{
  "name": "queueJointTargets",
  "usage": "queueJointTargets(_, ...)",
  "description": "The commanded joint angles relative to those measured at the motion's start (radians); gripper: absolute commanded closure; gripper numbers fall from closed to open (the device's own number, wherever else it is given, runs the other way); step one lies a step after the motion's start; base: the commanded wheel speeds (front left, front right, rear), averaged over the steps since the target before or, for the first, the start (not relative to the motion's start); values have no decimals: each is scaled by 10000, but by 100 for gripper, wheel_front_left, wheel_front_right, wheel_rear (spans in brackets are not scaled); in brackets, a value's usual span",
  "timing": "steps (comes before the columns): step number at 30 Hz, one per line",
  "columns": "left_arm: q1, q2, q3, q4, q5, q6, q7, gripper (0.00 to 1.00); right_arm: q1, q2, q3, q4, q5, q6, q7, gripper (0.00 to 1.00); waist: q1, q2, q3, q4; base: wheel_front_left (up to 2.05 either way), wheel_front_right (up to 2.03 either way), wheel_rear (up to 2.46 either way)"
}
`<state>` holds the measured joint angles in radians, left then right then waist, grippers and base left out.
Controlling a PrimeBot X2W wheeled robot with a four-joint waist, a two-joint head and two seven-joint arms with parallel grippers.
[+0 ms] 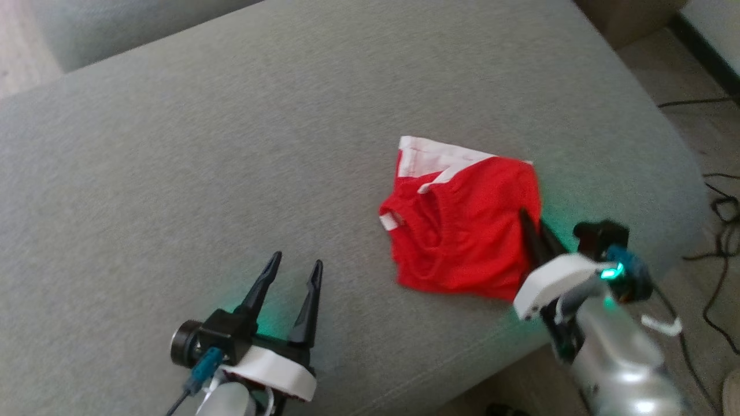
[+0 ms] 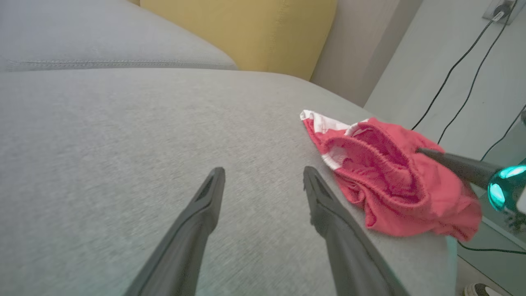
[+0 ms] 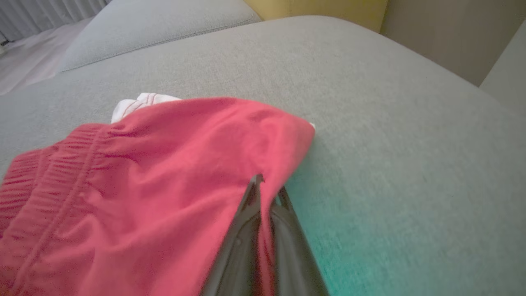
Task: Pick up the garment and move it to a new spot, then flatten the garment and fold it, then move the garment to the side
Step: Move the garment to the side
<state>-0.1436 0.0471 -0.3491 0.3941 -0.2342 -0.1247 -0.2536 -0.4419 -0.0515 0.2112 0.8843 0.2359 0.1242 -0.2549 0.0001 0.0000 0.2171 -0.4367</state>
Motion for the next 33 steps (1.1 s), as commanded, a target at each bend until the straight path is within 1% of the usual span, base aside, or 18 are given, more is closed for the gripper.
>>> queueJointTargets(1,-329,31,448,-153,178,-43,-82,0,-998,-141,-98,-41,-354,65,-68,100,-1,0,259,379,0,0,0)
queueJointTargets(3,-384,31,531,-85,297,-47,-82,0,-1577,-482,-360,324,-778,65,-68,100,-1,0,409,701,0,0,0)
queueJointTargets(4,-431,31,625,-78,386,-51,-82,0,-2159,-903,-638,732,-1155,65,-66,100,-1,0,551,1031,0,0,0)
queueJointTargets(9,-545,31,836,-188,485,-56,-82,0,-3494,-2126,-1381,1691,-2112,65,81,100,-1,0,951,1733,0,0,0)
queueJointTargets(10,-545,31,836,-188,485,-56,-82,0,-3494,-2126,-1381,1691,-2112,65,81,100,-1,0,951,1733,0,0,0)
queueJointTargets(13,-633,31,823,-276,467,-57,-82,0,-4038,-2796,-1932,2185,-2652,65,212,100,-1,0,1165,2044,0,0,0)
queueJointTargets(16,-730,31,793,-353,451,-57,-82,0,-4363,-3256,-2570,2508,-3170,65,265,100,-1,0,1327,2231,0,0,0)
queueJointTargets(18,-777,31,790,-387,457,-58,-82,0,-4488,-3443,-2937,2529,-3556,65,213,100,-1,0,1397,2295,0,0,0)
queueJointTargets(19,-797,31,819,-393,453,-58,-82,0,-4522,-3498,-3057,2479,-3806,65,174,97,-1,0,1420,2308,0,0,0)
queueJointTargets(20,-815,31,869,-403,437,-58,-82,0,-4550,-3499,-3235,2374,-3986,65,118,30,-1,0,1441,2308,0,0,0)
queueJointTargets(21,-830,31,912,-400,429,-58,-82,0,-4553,-3431,-3372,2261,-4157,65,67,0,-1,0,1451,2294,0,0,0)
queueJointTargets(24,-861,31,1020,-340,425,-58,-82,0,-4503,-3123,-3700,1928,-4524,65,-28,0,-1,0,1421,2207,0,0,0)
queueJointTargets(26,-884,31,1075,-308,402,-58,-82,0,-4497,-2915,-3883,1497,-4721,65,-56,0,-1,0,1338,2166,0,0,0)
queueJointTargets(29,-905,31,1313,-361,348,-52,-82,0,-4316,-2286,-3974,224,-4694,65,-63,0,-1,0,1126,2199,0,0,0)
queueJointTargets(33,-851,31,1682,-421,226,107,-82,0,-3625,-1296,-3654,-1500,-4126,65,-65,0,-1,0,693,2460,0,0,0)
